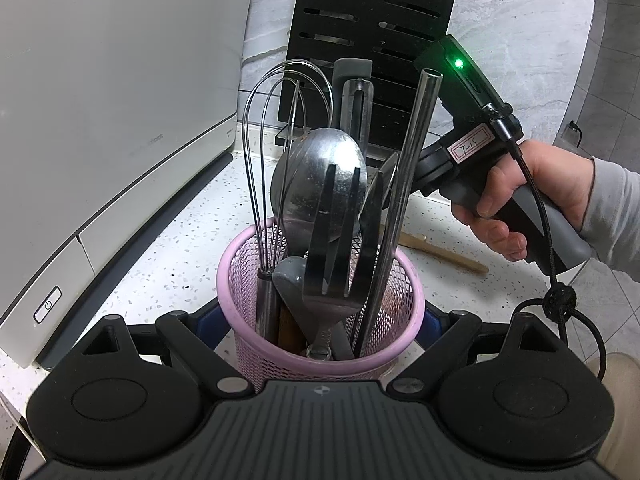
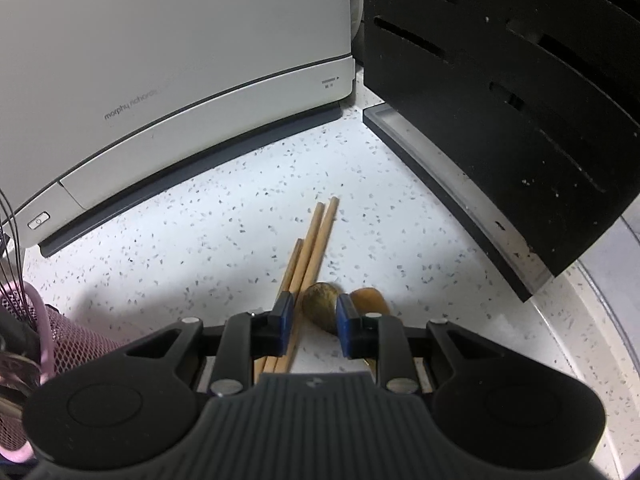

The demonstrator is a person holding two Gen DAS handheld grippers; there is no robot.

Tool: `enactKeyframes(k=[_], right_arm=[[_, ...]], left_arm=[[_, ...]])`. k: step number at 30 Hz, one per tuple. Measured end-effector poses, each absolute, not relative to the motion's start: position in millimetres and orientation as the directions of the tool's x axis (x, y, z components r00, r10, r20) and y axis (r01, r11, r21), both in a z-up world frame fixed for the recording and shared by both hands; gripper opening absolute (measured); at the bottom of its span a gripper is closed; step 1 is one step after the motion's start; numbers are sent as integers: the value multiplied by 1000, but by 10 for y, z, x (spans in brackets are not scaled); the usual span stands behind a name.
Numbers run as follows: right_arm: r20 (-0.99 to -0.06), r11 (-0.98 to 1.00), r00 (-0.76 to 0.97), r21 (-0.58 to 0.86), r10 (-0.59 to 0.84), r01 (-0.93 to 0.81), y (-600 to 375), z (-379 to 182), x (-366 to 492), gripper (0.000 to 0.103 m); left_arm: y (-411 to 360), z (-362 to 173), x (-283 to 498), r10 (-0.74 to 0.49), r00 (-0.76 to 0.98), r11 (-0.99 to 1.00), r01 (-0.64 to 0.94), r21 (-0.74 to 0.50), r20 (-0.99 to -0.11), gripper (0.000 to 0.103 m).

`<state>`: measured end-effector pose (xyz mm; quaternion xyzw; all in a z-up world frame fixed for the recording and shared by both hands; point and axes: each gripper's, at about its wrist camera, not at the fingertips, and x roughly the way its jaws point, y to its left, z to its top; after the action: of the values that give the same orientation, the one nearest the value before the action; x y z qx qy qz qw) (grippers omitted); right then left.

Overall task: Organize utensils
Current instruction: 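Close the right gripper on the gold spoon's bowl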

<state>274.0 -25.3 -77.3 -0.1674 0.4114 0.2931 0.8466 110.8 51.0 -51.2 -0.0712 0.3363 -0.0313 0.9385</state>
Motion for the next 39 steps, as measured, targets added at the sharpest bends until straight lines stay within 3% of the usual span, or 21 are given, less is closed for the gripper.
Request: enactKeyframes(k=[15, 26, 34, 39], right_arm=[[-787, 804, 514, -39, 341, -593, -325, -721, 2798, 22], [-770, 801, 586, -173, 253, -573, -216, -712, 2824, 22], [-778, 810, 581, -171, 237, -561, -223, -776, 2873, 22], [-777, 809, 588, -187, 226, -557, -207, -788, 2873, 9]], left_arm=[[510, -511, 1112, -106, 771, 988, 11, -154, -628, 103], [512, -518, 1114, -107, 770, 988, 12, -153, -629, 103], [514, -516, 1113, -107, 770, 988, 13, -153, -629, 103], [517, -513, 1109, -108, 770, 988, 13, -153, -629, 103]])
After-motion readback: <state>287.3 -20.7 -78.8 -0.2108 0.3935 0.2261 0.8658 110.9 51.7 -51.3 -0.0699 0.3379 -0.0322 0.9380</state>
